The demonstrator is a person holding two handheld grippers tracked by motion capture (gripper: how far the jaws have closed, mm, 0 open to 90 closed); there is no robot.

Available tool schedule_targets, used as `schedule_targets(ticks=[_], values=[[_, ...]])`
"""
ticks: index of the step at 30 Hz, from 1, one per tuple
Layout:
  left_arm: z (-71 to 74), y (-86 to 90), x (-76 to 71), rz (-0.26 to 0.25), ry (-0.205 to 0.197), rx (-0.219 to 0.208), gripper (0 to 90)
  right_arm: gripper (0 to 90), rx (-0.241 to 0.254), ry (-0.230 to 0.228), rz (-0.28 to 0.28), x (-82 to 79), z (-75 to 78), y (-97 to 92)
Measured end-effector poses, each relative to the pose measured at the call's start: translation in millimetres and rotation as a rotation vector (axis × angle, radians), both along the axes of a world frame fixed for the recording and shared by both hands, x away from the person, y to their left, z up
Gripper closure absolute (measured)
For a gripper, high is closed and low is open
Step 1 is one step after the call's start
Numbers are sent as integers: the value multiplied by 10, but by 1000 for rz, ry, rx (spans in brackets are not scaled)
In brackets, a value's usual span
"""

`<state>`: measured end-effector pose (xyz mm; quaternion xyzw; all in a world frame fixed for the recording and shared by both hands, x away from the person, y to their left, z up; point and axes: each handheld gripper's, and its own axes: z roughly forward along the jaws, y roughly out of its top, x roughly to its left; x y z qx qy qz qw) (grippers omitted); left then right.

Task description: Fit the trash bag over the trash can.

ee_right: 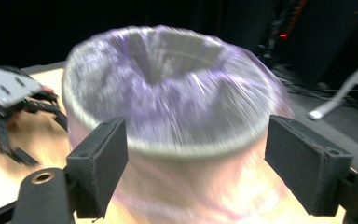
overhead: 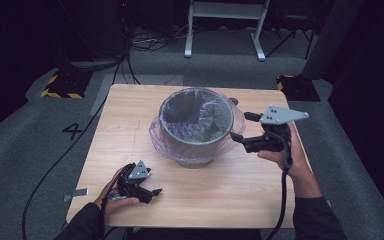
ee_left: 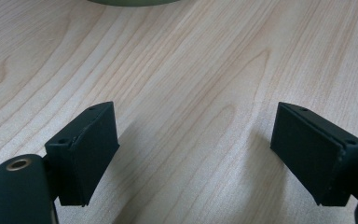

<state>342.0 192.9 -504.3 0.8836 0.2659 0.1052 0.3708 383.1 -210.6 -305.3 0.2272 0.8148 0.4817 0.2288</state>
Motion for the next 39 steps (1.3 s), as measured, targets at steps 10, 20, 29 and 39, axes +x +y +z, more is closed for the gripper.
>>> schedule_targets(ticks=[10,20,29,39], values=[[0,2,6,-7,0,0,143,214,-99,29,-88,-377,-717,-408],[0,1,5,-6,0,0,143,211,-185,182,-195,-407,-1497,-744],[0,2,6,-7,0,0,143,209,-153,277,-253,-429,-1885,-1053],[-1,-1,12,-10,0,0,142,157,-102,304,-281,-436,-1987,-1162]])
